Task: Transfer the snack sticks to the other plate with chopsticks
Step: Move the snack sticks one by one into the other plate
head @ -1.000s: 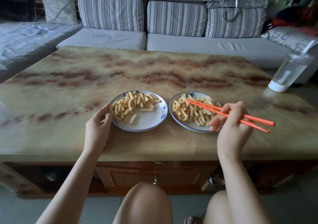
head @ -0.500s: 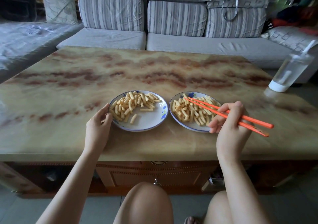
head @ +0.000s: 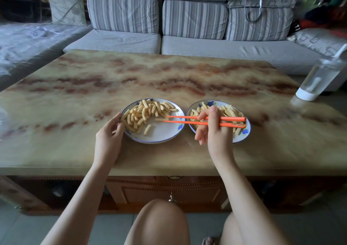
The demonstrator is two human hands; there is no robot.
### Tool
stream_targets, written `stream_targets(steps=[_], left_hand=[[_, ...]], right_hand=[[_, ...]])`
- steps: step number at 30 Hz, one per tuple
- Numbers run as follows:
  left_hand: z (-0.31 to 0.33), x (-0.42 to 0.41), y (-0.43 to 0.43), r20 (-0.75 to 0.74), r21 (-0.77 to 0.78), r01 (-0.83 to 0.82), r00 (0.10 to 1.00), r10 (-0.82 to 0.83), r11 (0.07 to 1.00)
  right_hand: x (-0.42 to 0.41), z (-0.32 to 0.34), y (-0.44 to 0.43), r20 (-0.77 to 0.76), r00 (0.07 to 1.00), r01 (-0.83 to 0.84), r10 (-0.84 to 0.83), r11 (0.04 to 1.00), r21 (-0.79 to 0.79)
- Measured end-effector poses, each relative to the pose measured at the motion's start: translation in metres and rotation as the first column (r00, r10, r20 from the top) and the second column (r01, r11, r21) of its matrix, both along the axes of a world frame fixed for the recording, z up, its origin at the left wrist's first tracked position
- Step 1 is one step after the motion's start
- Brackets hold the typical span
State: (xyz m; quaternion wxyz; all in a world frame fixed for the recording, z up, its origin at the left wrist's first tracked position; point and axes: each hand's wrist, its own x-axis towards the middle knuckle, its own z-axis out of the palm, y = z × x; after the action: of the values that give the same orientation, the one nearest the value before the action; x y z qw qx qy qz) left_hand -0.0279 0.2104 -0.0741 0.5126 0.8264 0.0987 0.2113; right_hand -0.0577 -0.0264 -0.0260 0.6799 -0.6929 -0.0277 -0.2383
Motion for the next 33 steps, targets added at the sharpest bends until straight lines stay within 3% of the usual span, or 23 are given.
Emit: stream_targets(steps=[6,13,18,25,33], left_hand=[[0.000,0.000,0.001,-0.009,-0.001,0.004,1.000,-0.004,1.000],[0.001,-0.001,0.001,-0.010,-0.009,0.009,1.000,-0.009,1.000],[0.001,-0.001,0.001,-0.011,-0.008,0.008,1.000,-0.008,1.000],[-0.001,0.001,0.001,-0.009,0.015,0.000,1.000,0.000,1.000],[-0.002,0.001,0.002,-0.009,0.011,0.001,1.000,-0.001,1.000]], right_hand=[[0.003,-0.001,0.002,-0.062,0.998,-0.003,0.006,0.998,0.056],[-0.008,0.004,-0.007,-0.010,0.996,0.092,-0.091,0.989,0.115],[-0.018,0.010,-0.021,0.038,0.972,0.221,-0.231,0.959,0.175],[-0.022,0.014,-0.046,0.102,0.870,0.450,-0.482,0.862,0.234],[-0.023,0.011,-0.057,0.084,0.841,0.511,-0.535,0.835,0.202]])
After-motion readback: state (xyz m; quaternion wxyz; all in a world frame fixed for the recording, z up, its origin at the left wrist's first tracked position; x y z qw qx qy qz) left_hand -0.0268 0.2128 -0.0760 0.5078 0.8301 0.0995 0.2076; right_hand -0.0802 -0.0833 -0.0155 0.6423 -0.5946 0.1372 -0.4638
